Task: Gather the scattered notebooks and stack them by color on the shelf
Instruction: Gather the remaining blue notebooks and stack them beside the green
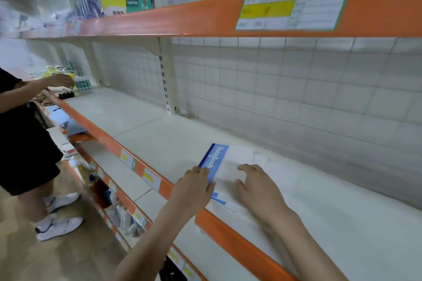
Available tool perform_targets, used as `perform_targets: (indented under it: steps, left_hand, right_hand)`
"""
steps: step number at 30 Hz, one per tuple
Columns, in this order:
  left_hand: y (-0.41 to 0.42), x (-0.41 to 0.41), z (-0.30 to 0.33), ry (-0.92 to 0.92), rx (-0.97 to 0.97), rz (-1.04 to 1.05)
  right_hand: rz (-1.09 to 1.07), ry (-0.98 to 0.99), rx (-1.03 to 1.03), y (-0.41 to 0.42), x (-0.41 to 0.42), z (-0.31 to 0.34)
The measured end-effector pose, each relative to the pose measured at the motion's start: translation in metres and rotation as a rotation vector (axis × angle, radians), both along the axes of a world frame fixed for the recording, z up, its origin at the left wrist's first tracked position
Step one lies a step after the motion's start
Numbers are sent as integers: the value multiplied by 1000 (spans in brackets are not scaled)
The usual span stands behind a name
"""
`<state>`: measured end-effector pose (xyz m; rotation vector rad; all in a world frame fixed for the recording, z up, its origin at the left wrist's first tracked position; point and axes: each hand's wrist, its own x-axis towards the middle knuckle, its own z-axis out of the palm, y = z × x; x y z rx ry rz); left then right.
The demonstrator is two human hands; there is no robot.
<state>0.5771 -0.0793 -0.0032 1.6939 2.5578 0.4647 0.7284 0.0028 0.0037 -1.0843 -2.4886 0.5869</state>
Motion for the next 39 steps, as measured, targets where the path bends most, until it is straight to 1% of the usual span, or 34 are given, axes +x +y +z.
perform_targets:
  steps: [7,10,12,16,18,20,21,24,27,29,31,33,34,35,37,38,39]
  left_hand:
    - [38,-10,-3,50,-201,56]
    - [50,-14,-3,132,-268,73]
    - [58,-20,-1,169,-286,70]
    - [72,-34,0,84,-316,63]
    - [76,-42,-1,107,-314,24]
    - [81,-51,-2,105,-270,-38]
    - [83,-54,-2,53,-242,-67]
    - [87,-60,-2,-207,-119,-134]
    - [89,-61,-3,-301,128,-249]
    - [92,-60,-4,-480,244,-293]
    - [92,-57,-2,-720,258,-291]
    - [92,-54,-3,-1006,218,-270]
    - [91,-53,-3,-1117,184,-254]
    - [91,-52,-3,-1177,161,-245]
    - [91,-54,-2,-1174,166,-259]
    - [90,-56,-3,-1101,181,-269]
    - [91,-60,-4,-941,187,-280]
  right_hand:
    - [-150,-3,-10,12,6,-4]
    - [-208,-5,-17,16,6,-5]
    - [-245,-16,-33,17,5,-6]
    - [-316,-35,-44,15,-4,-6]
    - [-346,-53,-17,14,-13,-5]
    - [-364,-46,15,13,-21,-3]
    - [-370,-44,27,13,-24,-3]
    - [-384,-33,46,10,-32,-2]
    - [-362,-72,57,2,-41,-7]
    - [-308,-112,30,-3,-49,-13]
    - [-258,-116,-9,-4,-54,-18]
    - [-237,-112,-5,-4,-54,-22]
    - [-231,-118,2,-4,-54,-24]
    - [-233,-120,8,-3,-55,-25]
    - [-266,-95,30,-2,-55,-30]
    - [-298,-75,47,-2,-54,-32]
    - [-335,-60,68,-2,-53,-34]
